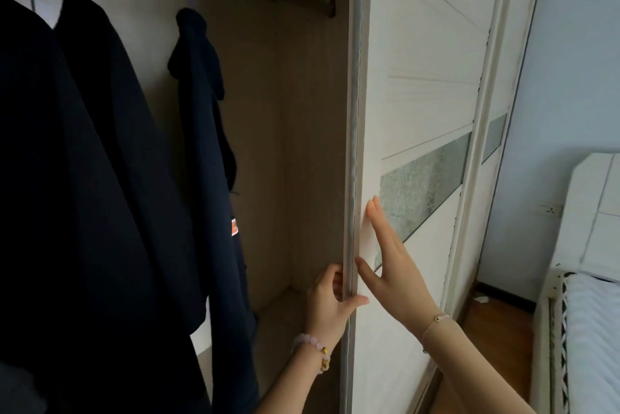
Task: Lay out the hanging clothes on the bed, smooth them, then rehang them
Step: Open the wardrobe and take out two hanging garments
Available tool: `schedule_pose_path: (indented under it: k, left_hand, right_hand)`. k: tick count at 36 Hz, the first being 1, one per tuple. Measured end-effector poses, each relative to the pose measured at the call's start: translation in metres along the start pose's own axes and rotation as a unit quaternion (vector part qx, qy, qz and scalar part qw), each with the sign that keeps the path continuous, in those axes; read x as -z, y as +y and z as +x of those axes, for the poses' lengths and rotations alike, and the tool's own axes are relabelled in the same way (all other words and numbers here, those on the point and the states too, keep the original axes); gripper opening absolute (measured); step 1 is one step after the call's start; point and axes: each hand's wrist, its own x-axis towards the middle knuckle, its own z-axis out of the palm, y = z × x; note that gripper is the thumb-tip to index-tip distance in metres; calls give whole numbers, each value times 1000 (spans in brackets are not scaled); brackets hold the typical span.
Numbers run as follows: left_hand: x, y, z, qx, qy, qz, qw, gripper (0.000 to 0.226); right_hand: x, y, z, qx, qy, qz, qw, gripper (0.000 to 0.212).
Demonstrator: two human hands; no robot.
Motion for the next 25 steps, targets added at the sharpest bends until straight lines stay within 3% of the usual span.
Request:
schedule_pose_path:
  k: [17,25]
  left_hand:
    - [-56,0,56,17,8,14,1000,61]
    - [-76,8,80,34,21,64,997,49]
  right_hand:
    - [24,34,31,-76,3,23,997,76]
    - [29,48,45,-115,-21,42,992,81]
